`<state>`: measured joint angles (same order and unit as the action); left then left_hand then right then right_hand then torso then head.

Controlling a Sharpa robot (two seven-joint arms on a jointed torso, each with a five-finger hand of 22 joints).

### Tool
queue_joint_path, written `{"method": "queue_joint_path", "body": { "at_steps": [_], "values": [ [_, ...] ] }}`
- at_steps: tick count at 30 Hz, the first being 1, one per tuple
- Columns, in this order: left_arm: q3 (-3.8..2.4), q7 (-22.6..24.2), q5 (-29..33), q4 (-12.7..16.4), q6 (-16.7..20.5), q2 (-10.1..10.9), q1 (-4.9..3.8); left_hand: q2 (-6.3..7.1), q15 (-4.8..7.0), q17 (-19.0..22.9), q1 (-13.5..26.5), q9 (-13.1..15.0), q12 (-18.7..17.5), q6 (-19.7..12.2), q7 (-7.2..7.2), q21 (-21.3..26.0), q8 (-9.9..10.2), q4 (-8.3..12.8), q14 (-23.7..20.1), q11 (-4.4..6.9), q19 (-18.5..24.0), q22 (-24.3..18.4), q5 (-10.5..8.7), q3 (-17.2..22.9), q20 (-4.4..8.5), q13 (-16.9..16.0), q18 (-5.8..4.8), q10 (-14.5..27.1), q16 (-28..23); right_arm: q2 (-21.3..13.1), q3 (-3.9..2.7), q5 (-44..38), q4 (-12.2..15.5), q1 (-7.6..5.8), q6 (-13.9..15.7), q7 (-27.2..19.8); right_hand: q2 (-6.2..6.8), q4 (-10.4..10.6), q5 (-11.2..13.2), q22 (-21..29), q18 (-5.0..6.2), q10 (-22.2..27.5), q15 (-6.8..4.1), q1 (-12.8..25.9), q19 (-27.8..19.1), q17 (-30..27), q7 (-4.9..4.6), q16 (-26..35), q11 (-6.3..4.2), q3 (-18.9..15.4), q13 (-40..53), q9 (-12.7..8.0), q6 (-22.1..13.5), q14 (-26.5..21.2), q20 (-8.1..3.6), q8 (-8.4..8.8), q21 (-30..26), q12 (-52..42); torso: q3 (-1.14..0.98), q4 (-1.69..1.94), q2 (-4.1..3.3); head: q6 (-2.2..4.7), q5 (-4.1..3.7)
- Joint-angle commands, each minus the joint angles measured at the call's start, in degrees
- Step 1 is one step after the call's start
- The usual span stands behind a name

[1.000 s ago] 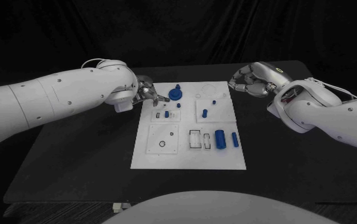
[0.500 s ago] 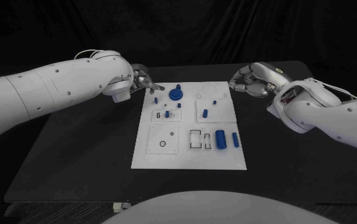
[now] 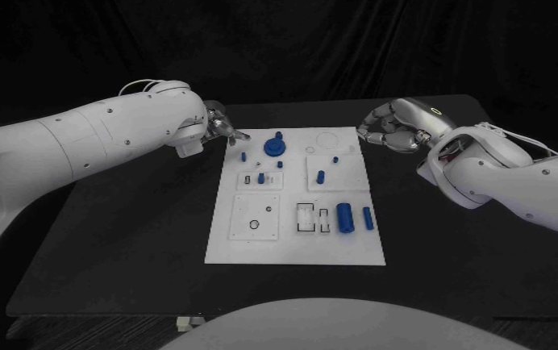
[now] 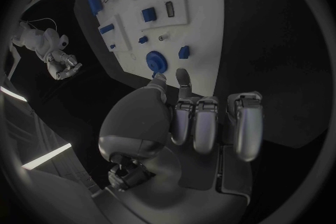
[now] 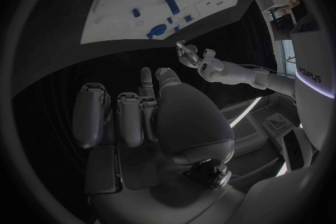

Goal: Assemble the parts on the task board

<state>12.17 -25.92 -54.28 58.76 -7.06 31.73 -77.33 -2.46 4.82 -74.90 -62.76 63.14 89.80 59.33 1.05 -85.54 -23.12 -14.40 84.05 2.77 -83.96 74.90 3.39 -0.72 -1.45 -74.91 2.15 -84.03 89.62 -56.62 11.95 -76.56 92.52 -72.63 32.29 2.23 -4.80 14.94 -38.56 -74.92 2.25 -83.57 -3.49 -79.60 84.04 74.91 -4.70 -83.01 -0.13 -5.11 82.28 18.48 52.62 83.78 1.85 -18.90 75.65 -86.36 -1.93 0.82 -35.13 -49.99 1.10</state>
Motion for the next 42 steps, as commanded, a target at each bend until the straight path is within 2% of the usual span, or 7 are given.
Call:
{"method": "queue_joint_path", "body": {
  "at_steps": [1,7,16,28,42],
  "values": [
    [-0.05,3.74,-4.98,-0.83,1.22,-0.36,0.48,0.16,-0.32,-15.1,0.3,-0.85,0.2,0.06,0.24,0.15,1.42,-0.33,5.95,-0.59,-1.31,11.61,-0.11,-0.79,-0.47,-15.09,-0.55,-5.97,0.38,-0.12,-0.05,-0.09,0.16,0.13,-0.13,0.79,0.29,0.07,-0.14,-10.79,0.98,-2.2,-0.37,-0.36,0.76,0.68,0.07,0.36,0.15,0.14,-0.26,-0.1,0.43,3.57,0.5,0.31,-0.39,0.31,0.07,-0.08,-0.01,-0.01,0.08],
    [-0.05,4.43,-6.8,-1.6,1.53,-0.69,0.97,0.0,-0.59,-15.1,0.32,-3.34,0.2,0.85,0.59,0.17,4.49,-0.85,5.95,-0.89,-1.37,11.74,-0.12,-1.37,-0.78,-15.09,-0.56,-5.97,0.38,-0.15,-0.05,-0.09,0.12,0.19,-0.14,0.78,0.29,0.07,-0.14,-10.79,0.98,-2.2,-0.37,-0.36,0.76,0.68,0.07,0.36,0.15,0.14,-0.26,-0.1,0.43,3.57,0.5,0.31,-0.39,0.31,-0.07,-0.01,0.1,-0.01,0.26],
    [-0.05,4.69,-7.37,-1.89,0.79,-0.99,1.66,-0.22,-0.84,-15.1,0.94,-5.45,0.2,1.54,0.92,0.4,6.91,-1.6,5.95,-1.18,-1.21,11.71,-0.21,-2.06,-1.03,-15.09,-0.5,-5.97,0.38,-0.05,-0.05,-0.09,0.07,0.34,-0.15,0.73,0.3,0.07,-0.2,-10.81,0.97,-2.19,-0.37,-0.43,0.78,0.73,0.1,0.33,0.13,0.26,-0.29,-0.1,0.5,3.58,0.51,0.33,-0.34,0.34,-0.03,0.04,0.1,-0.01,0.19],
    [-0.05,4.85,-7.45,-2.26,-0.69,-1.31,2.37,-0.37,-0.94,-15.1,1.16,-6.09,0.2,1.73,1.03,0.64,7.62,-1.77,5.95,-1.28,-1.0,11.59,-0.23,-2.27,-1.12,-15.09,-0.43,-5.97,0.38,-0.08,-0.05,-0.09,0.06,0.48,-0.19,0.74,0.32,0.06,-0.23,-10.81,0.96,-2.2,-0.38,-0.47,0.79,0.72,0.11,0.34,0.12,0.33,-0.3,-0.1,0.54,3.58,0.51,0.34,-0.32,0.34,0.02,0.01,0.05,-0.01,0.25],
    [-0.05,4.8,-7.45,-2.71,-2.09,-2.21,3.33,-0.86,-1.04,-15.1,1.18,-6.56,0.2,2.02,1.08,0.96,8.14,-1.8,5.95,-1.36,-0.7,11.43,-0.11,-2.23,-1.21,-15.09,-0.34,-5.97,0.38,-0.04,-0.05,-0.09,0.03,0.65,-0.36,0.82,0.33,0.05,-0.26,-10.81,0.97,-2.18,-0.38,-0.5,0.78,0.64,0.12,0.38,0.11,0.38,-0.35,-0.1,0.57,3.57,0.51,0.36,-0.34,0.37,-0.02,0.01,0.08,-0.01,0.31]
  ]
}}
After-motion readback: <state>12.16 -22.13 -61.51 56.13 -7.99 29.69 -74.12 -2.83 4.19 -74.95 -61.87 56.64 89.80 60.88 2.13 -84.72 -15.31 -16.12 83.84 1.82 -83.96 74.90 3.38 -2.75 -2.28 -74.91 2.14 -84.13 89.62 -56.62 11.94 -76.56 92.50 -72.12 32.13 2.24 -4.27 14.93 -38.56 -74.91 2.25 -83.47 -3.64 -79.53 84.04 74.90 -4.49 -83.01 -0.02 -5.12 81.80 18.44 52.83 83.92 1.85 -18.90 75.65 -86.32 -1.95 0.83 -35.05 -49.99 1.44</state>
